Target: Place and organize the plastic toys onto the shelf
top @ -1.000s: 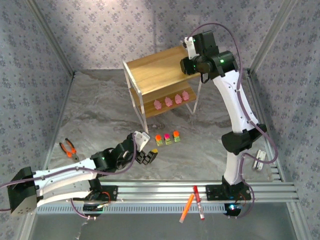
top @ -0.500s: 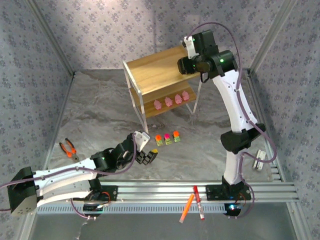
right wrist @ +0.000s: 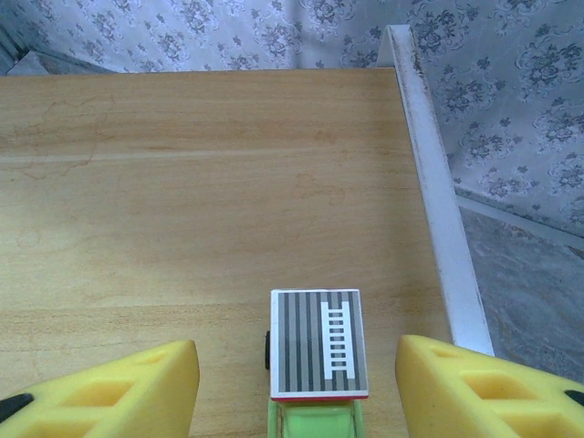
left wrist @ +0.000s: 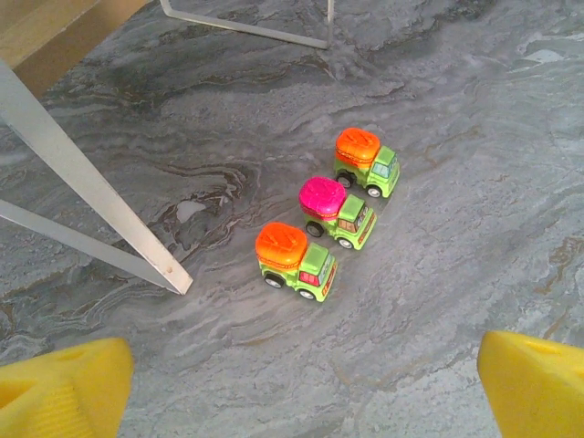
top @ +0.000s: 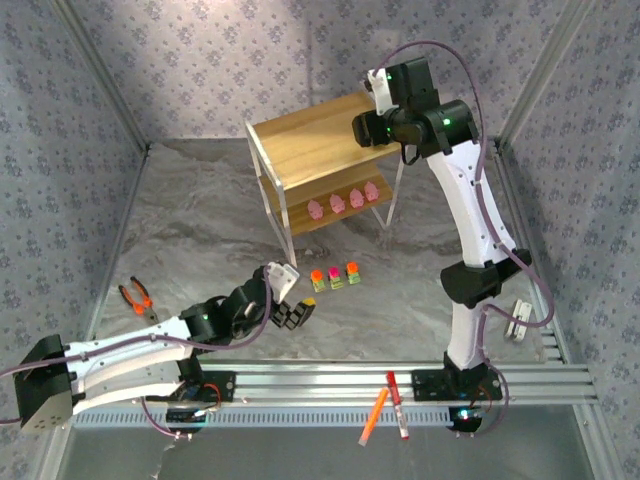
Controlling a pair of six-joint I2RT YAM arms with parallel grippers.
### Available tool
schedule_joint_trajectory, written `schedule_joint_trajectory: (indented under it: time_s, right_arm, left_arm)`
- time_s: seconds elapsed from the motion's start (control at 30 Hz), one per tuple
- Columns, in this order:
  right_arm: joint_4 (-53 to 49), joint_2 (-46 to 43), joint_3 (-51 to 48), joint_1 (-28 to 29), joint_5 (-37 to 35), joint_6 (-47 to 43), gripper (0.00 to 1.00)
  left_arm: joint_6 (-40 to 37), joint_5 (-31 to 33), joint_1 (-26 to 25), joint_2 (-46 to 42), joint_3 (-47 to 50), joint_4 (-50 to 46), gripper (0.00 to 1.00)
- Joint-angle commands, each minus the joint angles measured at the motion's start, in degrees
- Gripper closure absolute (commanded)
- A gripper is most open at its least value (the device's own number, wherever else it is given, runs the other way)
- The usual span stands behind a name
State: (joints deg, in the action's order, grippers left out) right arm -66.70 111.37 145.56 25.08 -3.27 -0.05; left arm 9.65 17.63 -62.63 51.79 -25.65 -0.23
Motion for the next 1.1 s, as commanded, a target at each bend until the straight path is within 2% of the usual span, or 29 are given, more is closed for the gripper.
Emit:
schedule_joint_trajectory:
  time_s: [0.0,0.3,0.63,1.07]
  right_arm:
    - [-1.16,-2.06,1.84,0.57,-1.54,-0.3,0.39]
    - [0.13,-6.34,0.13,2.82,-4.93,-0.12,0.36]
    - [6.42,-15.94,-12.11,7.31,-11.04,0.93,0.33]
    - [13.76,-27.8,-29.27,17.52,-20.08,1.57,0.32]
  left_arm:
    - [0.28,0.81,0.23,-0.81,0.68,-0.39,0.03]
    - [0.28,0.87,0.23,-1.67,0.8,-0.39,0.03]
    - [0.46,0.96,0.23,-2.48,1.18,-0.3,0.03]
    - [0.28,1.16,0.23,-2.83,1.53,0.14,0.03]
